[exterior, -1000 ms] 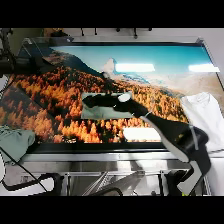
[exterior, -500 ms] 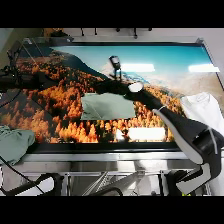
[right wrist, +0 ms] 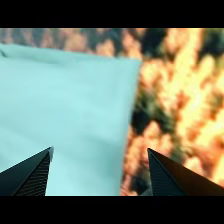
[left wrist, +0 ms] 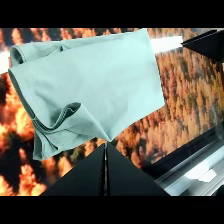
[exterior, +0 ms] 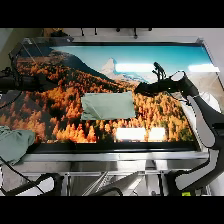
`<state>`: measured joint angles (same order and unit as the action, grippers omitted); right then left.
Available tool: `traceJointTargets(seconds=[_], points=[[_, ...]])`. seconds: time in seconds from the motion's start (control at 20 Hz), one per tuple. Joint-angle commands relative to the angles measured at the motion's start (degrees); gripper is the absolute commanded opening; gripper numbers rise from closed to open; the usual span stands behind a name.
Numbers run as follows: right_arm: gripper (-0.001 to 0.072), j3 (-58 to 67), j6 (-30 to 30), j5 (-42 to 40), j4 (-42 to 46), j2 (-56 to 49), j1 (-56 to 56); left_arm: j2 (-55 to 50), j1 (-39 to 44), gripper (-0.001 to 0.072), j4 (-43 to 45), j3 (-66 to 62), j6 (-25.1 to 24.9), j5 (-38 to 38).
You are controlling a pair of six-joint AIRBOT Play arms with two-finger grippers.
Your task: Fold the shirts.
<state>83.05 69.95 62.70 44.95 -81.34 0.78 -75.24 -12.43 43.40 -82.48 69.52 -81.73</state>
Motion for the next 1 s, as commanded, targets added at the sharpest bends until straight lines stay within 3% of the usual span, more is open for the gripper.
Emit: traceJointTargets(seconds=[0.0, 0.4, 0.45, 0.5, 0.55, 0.6, 0.65, 0.8, 0.95], points=[[0.0660, 0.04, 0.35, 5.03, 0.63, -4.63, -1.07, 0.04, -0.04, 0.0012, 0.02, 0.02, -0.07, 0.31], [0.0657, 0.04, -4.57, 1.84, -7.72, -11.17, 5.35, 0.04, -0.04, 0.0012, 0.09, 0.02, -0.11, 0.90], [0.0556, 0.07, -6.67, 1.86, -9.81, -11.15, 5.99, 0.04, -0.04, 0.0013, 0.07, 0.02, -0.11, 0.90], [0.0361, 0.09, -9.25, 2.16, -12.66, -10.97, 6.60, 0.04, -0.04, 0.0012, 0.09, 0.02, -0.11, 0.90], [0.0214, 0.15, -12.02, 3.04, -16.52, -10.56, 6.97, 0.04, -0.04, 0.0013, 0.09, 0.02, -0.11, 0.90], [0.0095, 0.59, -13.97, 4.48, -19.69, -10.01, 6.95, 0.04, -0.04, 0.0013, 0.11, 0.02, -0.11, 0.87], [0.0025, 1.44, -15.50, 5.88, -21.77, -9.07, 6.91, 0.04, -0.04, 0.0012, 0.07, 0.02, -0.09, 0.87], [0.0024, 6.12, -15.50, 6.21, -21.73, -2.69, 5.22, 0.04, -0.04, 0.0013, 0.11, 0.02, -0.09, 0.79], [0.0024, 12.74, -11.15, 6.03, -21.59, 4.20, -0.83, 0.04, -0.04, 0.0013, 0.13, 0.02, -0.09, 0.66]])
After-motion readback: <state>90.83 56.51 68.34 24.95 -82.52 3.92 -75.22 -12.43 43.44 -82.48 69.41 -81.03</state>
